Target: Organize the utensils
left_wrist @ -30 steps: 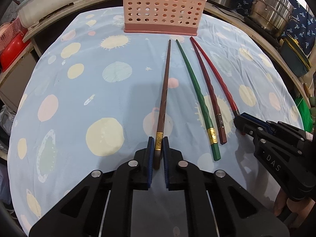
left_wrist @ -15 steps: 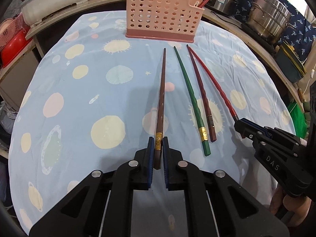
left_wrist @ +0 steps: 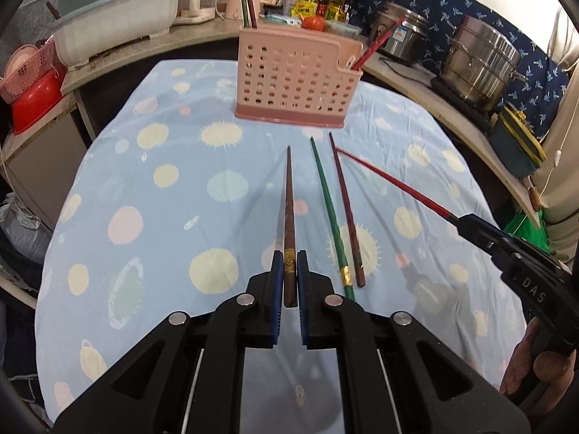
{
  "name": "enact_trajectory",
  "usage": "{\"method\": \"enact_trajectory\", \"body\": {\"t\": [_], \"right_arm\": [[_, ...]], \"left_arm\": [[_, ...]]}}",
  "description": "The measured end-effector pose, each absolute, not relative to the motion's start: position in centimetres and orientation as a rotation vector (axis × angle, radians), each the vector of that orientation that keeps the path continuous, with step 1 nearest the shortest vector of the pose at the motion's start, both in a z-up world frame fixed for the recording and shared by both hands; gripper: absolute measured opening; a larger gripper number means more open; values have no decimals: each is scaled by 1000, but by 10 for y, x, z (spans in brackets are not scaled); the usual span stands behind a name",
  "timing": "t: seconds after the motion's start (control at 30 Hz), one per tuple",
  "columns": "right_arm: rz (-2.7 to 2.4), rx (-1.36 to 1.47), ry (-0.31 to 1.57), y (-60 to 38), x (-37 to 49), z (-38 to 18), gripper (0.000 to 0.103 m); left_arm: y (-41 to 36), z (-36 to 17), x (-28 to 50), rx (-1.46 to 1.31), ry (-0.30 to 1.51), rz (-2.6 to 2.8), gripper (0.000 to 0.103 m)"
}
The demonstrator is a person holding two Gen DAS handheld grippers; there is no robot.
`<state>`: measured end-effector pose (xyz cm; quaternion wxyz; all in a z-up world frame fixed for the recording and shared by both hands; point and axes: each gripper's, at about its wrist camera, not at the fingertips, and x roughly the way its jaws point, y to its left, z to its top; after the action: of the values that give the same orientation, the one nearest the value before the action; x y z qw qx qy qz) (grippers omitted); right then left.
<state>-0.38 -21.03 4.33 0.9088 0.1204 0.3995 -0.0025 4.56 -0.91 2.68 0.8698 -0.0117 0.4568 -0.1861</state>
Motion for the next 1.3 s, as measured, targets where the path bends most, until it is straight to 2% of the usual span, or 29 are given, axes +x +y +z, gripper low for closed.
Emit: {"method": "enact_trajectory", "body": {"t": [0.47, 1.13, 1.3], "right_arm": [[-7, 220, 597, -232, 21, 144, 7], [24, 187, 435, -247, 136, 229, 7], [24, 176, 427, -247, 160, 236, 7]], "left_arm": [[-2, 119, 88, -51, 752, -366, 7], [-34, 275, 186, -44, 437, -368, 5], [-39, 287, 201, -45, 415, -368, 5]]}}
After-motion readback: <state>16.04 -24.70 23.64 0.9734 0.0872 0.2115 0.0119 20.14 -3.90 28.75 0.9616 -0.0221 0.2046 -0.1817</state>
